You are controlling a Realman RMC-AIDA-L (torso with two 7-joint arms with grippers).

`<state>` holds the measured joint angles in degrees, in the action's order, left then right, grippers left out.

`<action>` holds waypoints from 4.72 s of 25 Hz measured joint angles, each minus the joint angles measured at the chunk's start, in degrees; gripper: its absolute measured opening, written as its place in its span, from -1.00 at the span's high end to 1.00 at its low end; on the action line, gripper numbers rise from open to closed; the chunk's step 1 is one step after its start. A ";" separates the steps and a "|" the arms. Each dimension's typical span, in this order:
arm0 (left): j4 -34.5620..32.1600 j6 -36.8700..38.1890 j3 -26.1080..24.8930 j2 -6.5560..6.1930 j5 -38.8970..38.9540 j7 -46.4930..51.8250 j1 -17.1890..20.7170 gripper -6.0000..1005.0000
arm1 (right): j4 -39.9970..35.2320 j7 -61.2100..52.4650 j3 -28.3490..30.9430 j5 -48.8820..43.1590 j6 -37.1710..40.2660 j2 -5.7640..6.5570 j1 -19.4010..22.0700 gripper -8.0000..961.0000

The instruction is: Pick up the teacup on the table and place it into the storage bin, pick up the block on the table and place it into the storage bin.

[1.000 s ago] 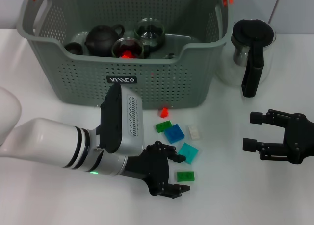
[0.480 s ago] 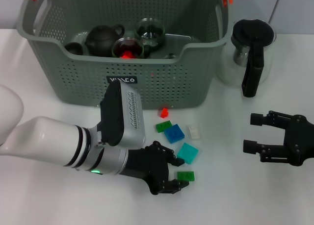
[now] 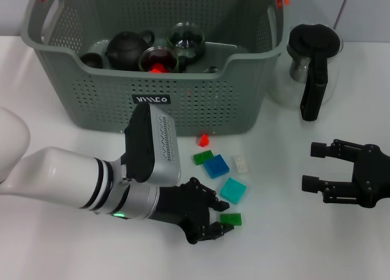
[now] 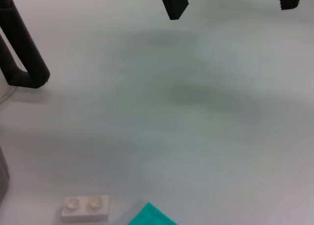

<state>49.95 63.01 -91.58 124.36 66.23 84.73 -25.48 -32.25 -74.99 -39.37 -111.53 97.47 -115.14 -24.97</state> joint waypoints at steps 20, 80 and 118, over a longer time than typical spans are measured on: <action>-1.27 1.01 -1.10 -0.22 -0.53 1.96 -2.29 0.63 | -0.16 0.02 0.09 0.01 0.00 0.09 0.09 -0.90; 24.00 22.80 -42.49 -2.46 4.38 16.71 -0.11 -0.32 | -0.14 0.02 -0.11 0.00 -0.25 -0.70 -1.01 -0.90; -10.85 0.68 -9.00 0.44 10.18 -12.09 -3.82 -0.41 | -0.27 0.02 0.09 0.12 0.03 -0.27 0.29 -0.90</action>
<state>39.09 63.69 -100.58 124.80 76.41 72.64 -29.30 -32.52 -74.97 -39.28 -111.41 97.50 -115.40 -24.67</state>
